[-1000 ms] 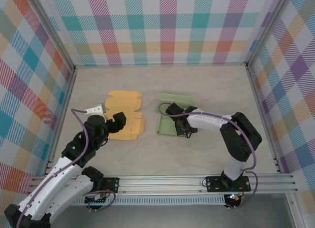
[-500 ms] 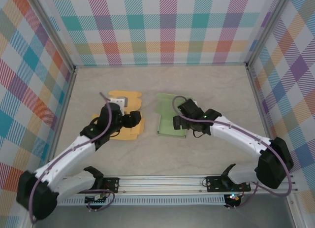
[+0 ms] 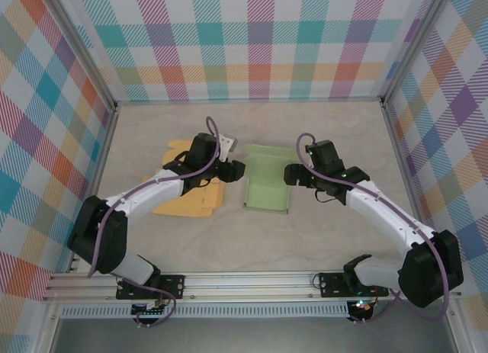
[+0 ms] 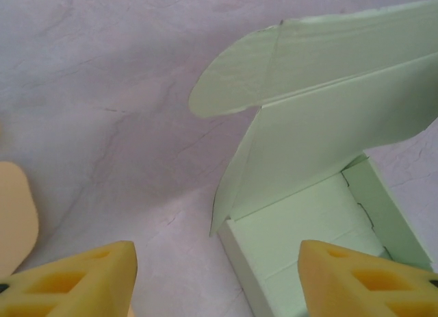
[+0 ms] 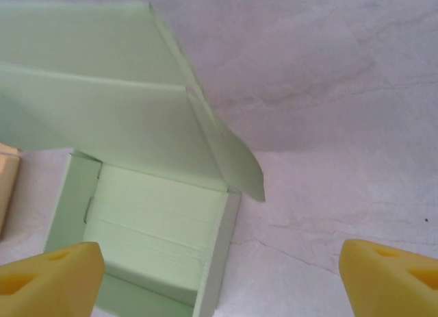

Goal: Fold the paper box

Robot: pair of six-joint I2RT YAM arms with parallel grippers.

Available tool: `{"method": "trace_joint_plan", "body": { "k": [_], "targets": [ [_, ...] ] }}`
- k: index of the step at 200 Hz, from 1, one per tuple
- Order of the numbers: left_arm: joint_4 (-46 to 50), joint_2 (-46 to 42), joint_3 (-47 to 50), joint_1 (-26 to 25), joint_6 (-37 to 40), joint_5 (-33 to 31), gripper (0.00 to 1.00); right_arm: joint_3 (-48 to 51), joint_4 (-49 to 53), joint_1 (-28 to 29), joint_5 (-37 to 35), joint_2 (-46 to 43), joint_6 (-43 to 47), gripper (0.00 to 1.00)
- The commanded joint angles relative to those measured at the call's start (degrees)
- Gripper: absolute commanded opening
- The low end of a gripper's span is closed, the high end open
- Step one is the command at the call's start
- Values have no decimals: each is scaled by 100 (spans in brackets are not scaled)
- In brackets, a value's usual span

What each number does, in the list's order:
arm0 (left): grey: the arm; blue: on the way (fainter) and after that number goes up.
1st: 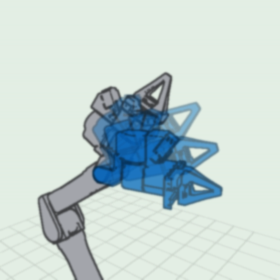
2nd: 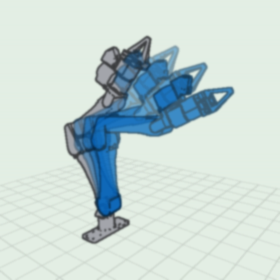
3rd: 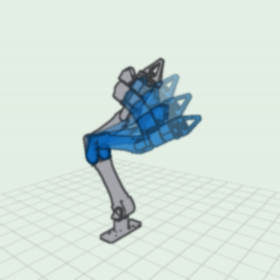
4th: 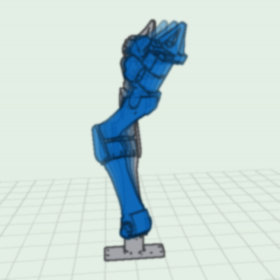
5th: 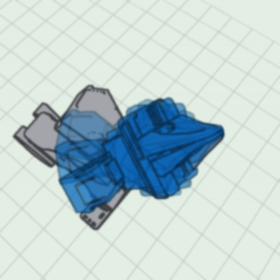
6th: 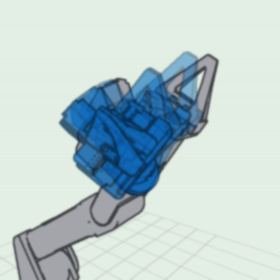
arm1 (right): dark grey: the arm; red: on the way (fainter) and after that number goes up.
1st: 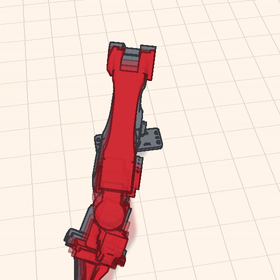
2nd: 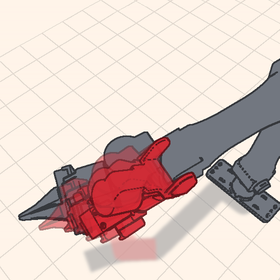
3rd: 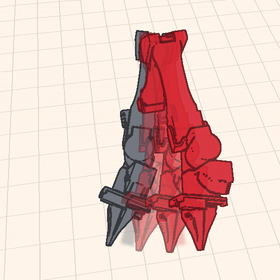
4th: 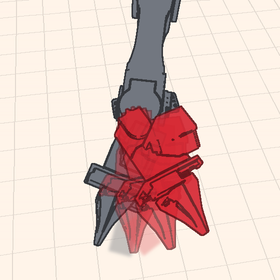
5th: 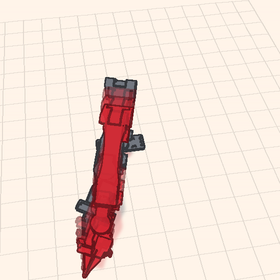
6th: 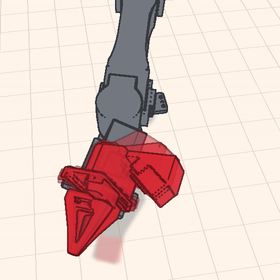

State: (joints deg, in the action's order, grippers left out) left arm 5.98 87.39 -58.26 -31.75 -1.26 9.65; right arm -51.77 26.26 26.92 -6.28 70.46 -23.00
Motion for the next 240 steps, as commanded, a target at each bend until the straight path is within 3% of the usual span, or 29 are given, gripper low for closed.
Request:
{"method": "trace_joint_plan", "body": {
  "k": [1, 107, 164, 205, 240],
  "targets": [
    [-72, 316, -308, -24, 258, 136, 60, -15, -461, -55, 493, 189, 350, 83],
    [9, 1149, -979, -265, 268, -32, 35, -235, -602, -75, 400, 833, 557, 64],
    [23, 1197, -1069, -436, 277, -288, 18, -273, -656, -72, 546, 969, 561, 45],
    [129, 1123, -1061, -466, 347, -490, 18, -308, -348, -79, -15, 682, 673, 55],
    [114, 969, -964, -473, 354, -617, 26, -220, -391, -342, -16, 491, 844, 59]
  ]
}}
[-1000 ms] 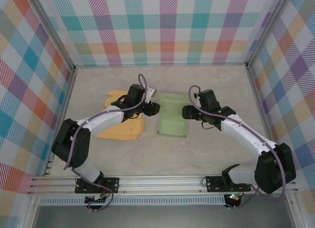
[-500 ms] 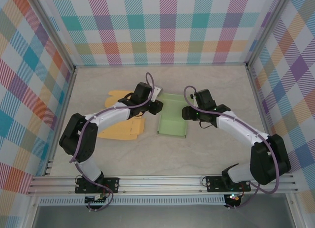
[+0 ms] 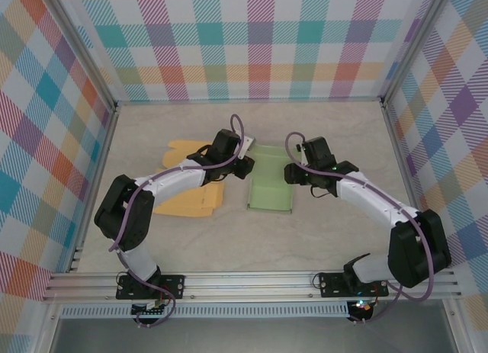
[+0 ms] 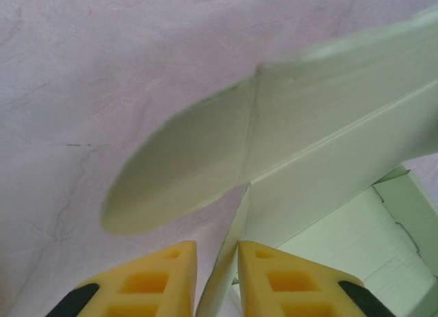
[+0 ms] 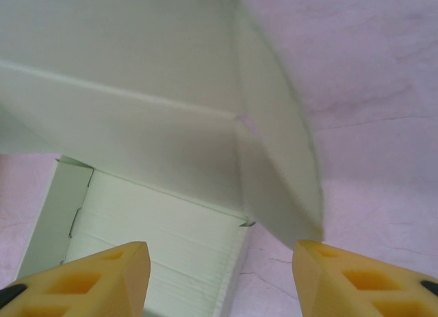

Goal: Fold the paper box

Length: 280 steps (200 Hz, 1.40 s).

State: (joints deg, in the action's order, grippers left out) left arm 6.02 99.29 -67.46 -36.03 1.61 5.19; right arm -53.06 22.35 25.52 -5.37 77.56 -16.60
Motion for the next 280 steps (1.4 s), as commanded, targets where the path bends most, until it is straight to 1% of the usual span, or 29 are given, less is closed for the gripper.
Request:
{"method": "trace_joint_plan", "body": {
  "k": [1, 26, 44, 76, 87, 95, 124, 154, 161, 174, 184, 194, 219, 231, 254, 280],
  "targets": [
    [110, -218, -41, -40, 63, -178, 27, -91, -1, -208, -102, -208, 211, 59],
    [153, -214, -56, -39, 79, -229, 28, -151, -21, -375, -35, -48, 369, 63],
    [179, -196, -74, -42, 88, -199, 27, -194, -116, -455, 175, 76, 521, 65],
    [189, -173, -109, -44, 83, -166, 23, -348, -208, -505, 472, 382, 648, 65],
    [181, -174, -114, -44, 62, -138, 21, -401, -246, -504, 576, 483, 683, 63],
    [167, -173, -110, -44, 44, -124, 19, -426, -274, -504, 667, 537, 687, 61],
    [128, -142, -135, -75, -34, -106, 13, -431, -368, -508, 991, 553, 587, 47],
    [115, -189, -128, -162, -120, -256, 7, -316, -480, -506, 1225, 403, 427, 29],
    [103, -207, -124, -188, -135, -299, 6, -292, -500, -504, 1252, 379, 404, 26],
    [84, -233, -127, -227, -152, -381, 5, -254, -505, -507, 1262, 340, 386, 24],
    [86, -245, -126, -237, -161, -419, 3, -232, -502, -506, 1192, 292, 386, 26],
    [92, -251, -118, -238, -157, -447, 3, -201, -478, -504, 1100, 216, 413, 33],
    [105, -325, -49, -238, -60, -458, 2, -115, -351, -512, 478, -13, 557, 41],
    [118, -374, -19, -238, -17, -475, 2, -53, -340, -558, 323, -89, 645, 45],
    [145, -423, -25, -236, 51, -440, 2, 32, -409, -732, 375, -86, 766, 50],
    [156, -424, -39, -238, 76, -416, 2, 85, -603, -803, 724, 24, 960, 55]
  ]
}}
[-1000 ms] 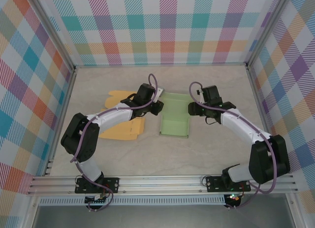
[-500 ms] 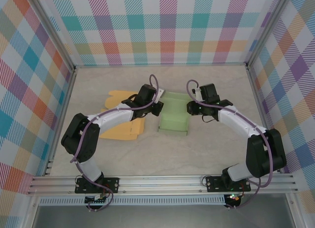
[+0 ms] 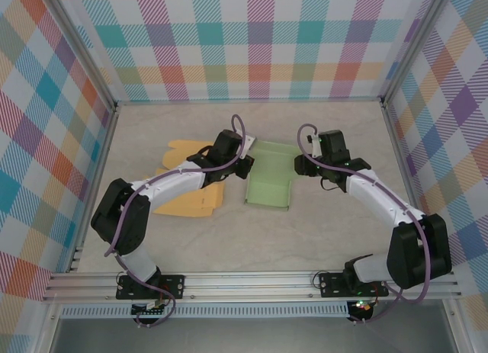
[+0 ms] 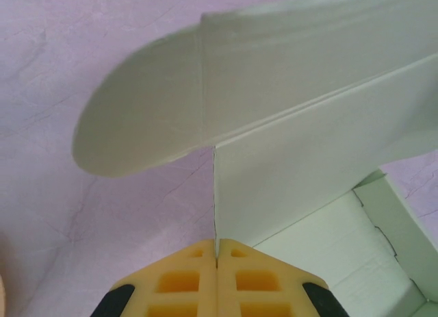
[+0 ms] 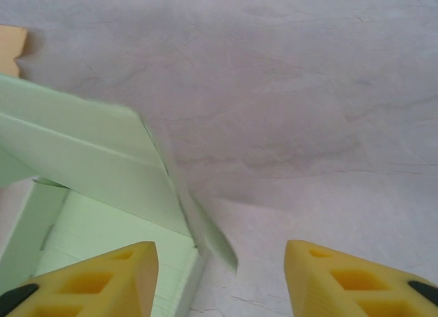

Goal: Fold the paper box

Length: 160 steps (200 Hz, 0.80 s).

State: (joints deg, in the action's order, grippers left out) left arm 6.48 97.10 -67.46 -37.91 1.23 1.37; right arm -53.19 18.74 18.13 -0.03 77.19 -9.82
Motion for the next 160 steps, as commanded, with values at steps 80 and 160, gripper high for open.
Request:
{"method": "trace_joint_plan", "body": {
  "k": [80, 160],
  "targets": [
    [99, -156, -48, -56, 131, 11, 2, -126, -518, -80, 690, 611, 547, 56],
    [9, -165, -57, -59, 40, 4, 0, -65, -710, -74, 1119, 511, 313, 30]
  ]
}}
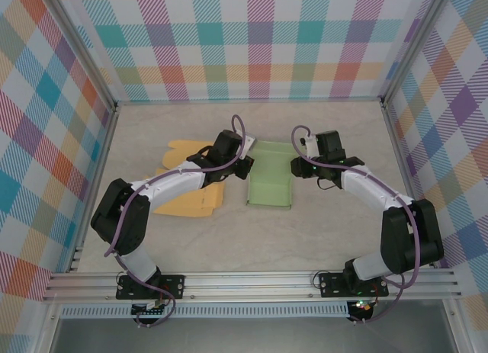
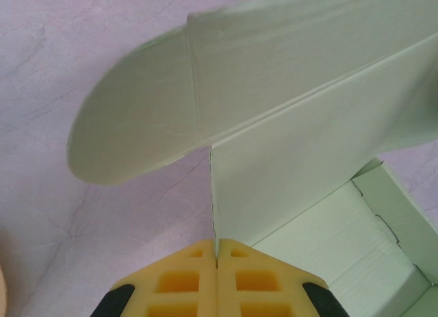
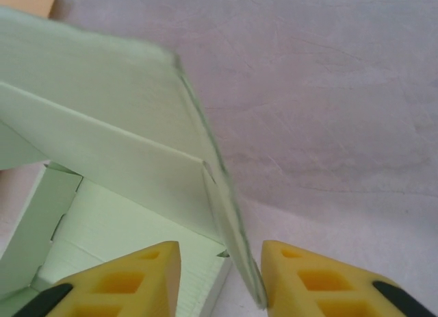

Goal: Fold the paper box

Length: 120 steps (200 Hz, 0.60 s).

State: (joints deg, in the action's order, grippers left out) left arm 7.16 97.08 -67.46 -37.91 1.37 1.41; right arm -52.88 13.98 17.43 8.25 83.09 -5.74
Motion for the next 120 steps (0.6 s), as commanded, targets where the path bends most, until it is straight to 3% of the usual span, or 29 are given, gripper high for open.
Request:
{"method": "trace_joint_plan", "body": {
  "k": [1, 49, 79, 120],
  "targets": [
    [-62, -167, -57, -59, 29, -5, 0, -98, -240, -8, 291, -85, -104, 29],
    [-294, -177, 42, -183, -294, -329, 0, 142, -532, 18, 300, -261, -697, 0],
    [-675, -259, 198, -286, -870, -793, 0, 344, -935, 181, 173, -410, -1071, 0],
    [-878, -225, 154, -366, -1561, -1374, 0, 213, -1179, 567, -696, -392, -1131, 0]
  ]
}}
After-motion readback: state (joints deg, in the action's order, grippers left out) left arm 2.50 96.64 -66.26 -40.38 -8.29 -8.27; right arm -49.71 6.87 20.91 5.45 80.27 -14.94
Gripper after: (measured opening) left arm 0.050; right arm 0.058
